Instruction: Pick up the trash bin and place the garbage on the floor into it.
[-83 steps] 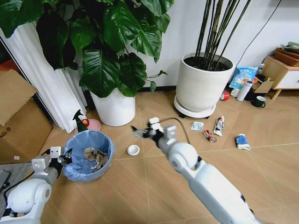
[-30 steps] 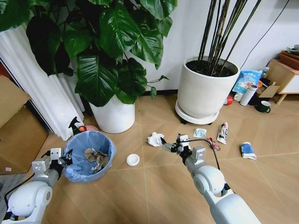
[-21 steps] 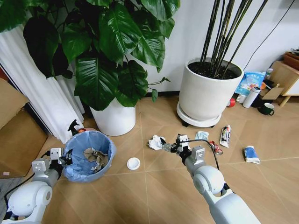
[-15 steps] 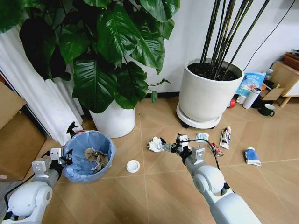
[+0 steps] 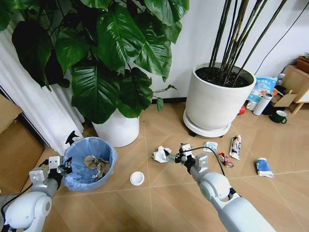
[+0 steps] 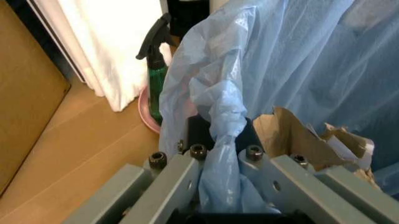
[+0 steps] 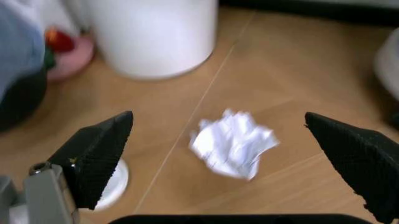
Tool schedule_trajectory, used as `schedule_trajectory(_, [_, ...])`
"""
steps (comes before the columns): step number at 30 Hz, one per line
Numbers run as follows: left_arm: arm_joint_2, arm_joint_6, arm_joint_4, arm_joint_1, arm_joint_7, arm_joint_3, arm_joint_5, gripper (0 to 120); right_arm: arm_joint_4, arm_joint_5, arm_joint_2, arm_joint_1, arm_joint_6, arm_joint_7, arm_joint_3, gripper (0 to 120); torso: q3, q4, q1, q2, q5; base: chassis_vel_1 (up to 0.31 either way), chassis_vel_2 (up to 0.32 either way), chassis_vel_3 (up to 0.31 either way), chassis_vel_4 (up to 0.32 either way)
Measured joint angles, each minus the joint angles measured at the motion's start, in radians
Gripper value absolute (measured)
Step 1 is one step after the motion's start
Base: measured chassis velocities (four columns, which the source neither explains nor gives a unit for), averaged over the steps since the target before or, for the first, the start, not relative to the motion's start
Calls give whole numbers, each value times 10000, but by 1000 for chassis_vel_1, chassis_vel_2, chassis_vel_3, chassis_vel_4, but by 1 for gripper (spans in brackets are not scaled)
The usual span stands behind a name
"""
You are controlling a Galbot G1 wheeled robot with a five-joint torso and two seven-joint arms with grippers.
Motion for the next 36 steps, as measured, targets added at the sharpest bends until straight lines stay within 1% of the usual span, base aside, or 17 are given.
schedule_trajectory(2, [0, -12, -1, 5, 5, -14, -6, 0, -215, 0, -3, 129, 40, -70, -193, 100, 0, 2, 0, 0, 2, 0, 0, 0, 0])
schedule_trajectory(5, [2, -32, -3, -1, 12, -80, -47, 0, -1569, 145, 157, 1077, 263, -517, -1570, 100, 1, 2, 1, 0, 0, 0, 0, 0, 0])
schedule_trajectory(6, [2, -32, -3, -1, 12, -80, -47, 0, -1569, 145, 157, 1077, 263, -517, -1570, 100, 1, 2, 1, 0, 0, 0, 0, 0, 0])
schedule_trajectory(8, [4, -33, -11, -53, 14, -85, -60, 0, -2255, 194, 369, 1638, 357, -836, -2324, 100, 1, 2, 1, 0, -2, 0, 0, 0, 0])
schedule_trajectory(10, [3, -33, -18, -73, 13, -86, -64, 0, -2439, 198, 447, 1806, 373, -887, -2525, 100, 1, 3, 0, 0, -3, 0, 0, 0, 0])
schedule_trajectory(11, [-25, -33, -84, -138, 19, -98, -70, 0, -3391, 248, 972, 2614, 435, -961, -3380, 100, 1, 2, 1, 1, -2, 0, 0, 0, 0])
schedule_trajectory(13, [-27, -33, -145, -127, 23, -99, -64, 0, -4084, 248, 1380, 3076, 480, -965, -3753, 100, 1, 3, 1, 1, -3, 0, 0, 0, 0])
schedule_trajectory(17, [-31, -33, -193, -100, 46, -99, -44, 0, -4802, 248, 1741, 3479, 481, -1011, -4065, 100, 1, 3, 1, 1, -2, 0, 0, 0, 0])
schedule_trajectory(18, [-57, -34, -203, -100, 59, -94, -31, 0, -5222, 253, 1925, 3658, 476, -1013, -4247, 100, 1, 2, 1, 1, -3, 0, 0, 0, 0])
schedule_trajectory(19, [-57, -34, -203, -100, 59, -94, -31, 0, -5222, 253, 1925, 3658, 476, -1013, -4247, 100, 1, 2, 1, 1, -3, 0, 0, 0, 0])
schedule_trajectory(24, [-220, -33, -305, -123, 104, -90, 1, 0, -6349, 273, 2289, 4145, 290, -989, -4894, 100, 2, 1, 1, 0, -2, 0, 0, 0, 0])
schedule_trajectory(30, [-275, -32, -411, -104, 111, -90, 3, 0, -7027, 270, 2598, 4326, 268, -955, -5091, 100, 1, 0, 1, 1, -2, 0, 0, 0, 0])
schedule_trajectory(34, [-283, -27, -477, -99, 116, -84, -3, 0, -8011, 56, 3141, 4467, 363, -866, -4951, 100, 1, 2, 1, 1, -1, 0, 0, 0, 0])
schedule_trajectory(36, [-283, -26, -479, -101, 116, -82, -3, 0, -8067, 32, 3167, 4474, 375, -863, -4930, 100, 1, 2, 1, 1, -1, 0, 0, 0, 0])
